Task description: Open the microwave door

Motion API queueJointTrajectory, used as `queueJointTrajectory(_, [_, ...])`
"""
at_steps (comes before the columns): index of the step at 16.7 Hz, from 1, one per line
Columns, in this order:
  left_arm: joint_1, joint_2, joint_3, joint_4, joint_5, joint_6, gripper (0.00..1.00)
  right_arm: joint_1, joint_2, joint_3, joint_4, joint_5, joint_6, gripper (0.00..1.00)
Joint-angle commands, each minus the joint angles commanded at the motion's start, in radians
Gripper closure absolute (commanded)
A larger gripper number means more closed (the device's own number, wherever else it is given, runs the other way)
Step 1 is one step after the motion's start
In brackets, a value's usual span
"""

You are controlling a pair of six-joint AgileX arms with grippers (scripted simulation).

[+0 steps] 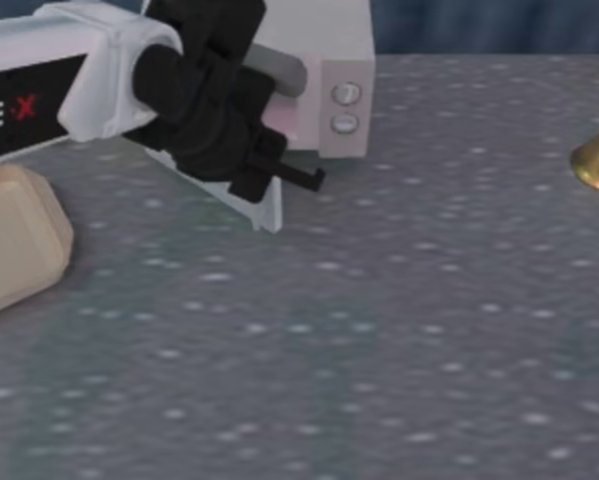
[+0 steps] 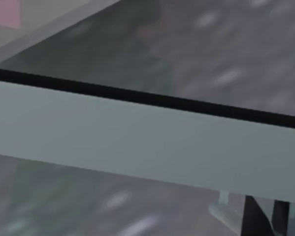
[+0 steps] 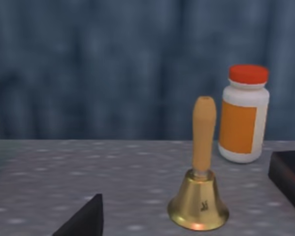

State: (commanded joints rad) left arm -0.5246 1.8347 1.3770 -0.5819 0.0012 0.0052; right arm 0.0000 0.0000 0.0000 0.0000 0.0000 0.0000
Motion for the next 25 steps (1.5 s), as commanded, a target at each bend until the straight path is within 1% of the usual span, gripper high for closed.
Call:
queueJointTrajectory(4, [0.0,0.0,0.0,0.0,0.0,0.0,1.0,0.0,0.0,0.0,0.0,0.0,0.0,0.0])
queueJointTrajectory(7, [0.0,-0.005,-0.01,0.002,0.014,0.011,1.0,0.0,0.0,0.0,0.0,0.0,0.0,0.0])
queueJointTrajectory(12, [0.043,-0.053,-0.074,0.004,0.074,0.127,1.0,0.0,0.0,0.0,0.0,0.0,0.0,0.0])
queueJointTrajectory(14, [0.051,-0.067,-0.083,0.008,0.087,0.149,1.0,0.0,0.0,0.0,0.0,0.0,0.0,0.0])
queueJointTrajectory(25, [0.051,-0.067,-0.083,0.008,0.087,0.15,1.0,0.0,0.0,0.0,0.0,0.0,0.0,0.0])
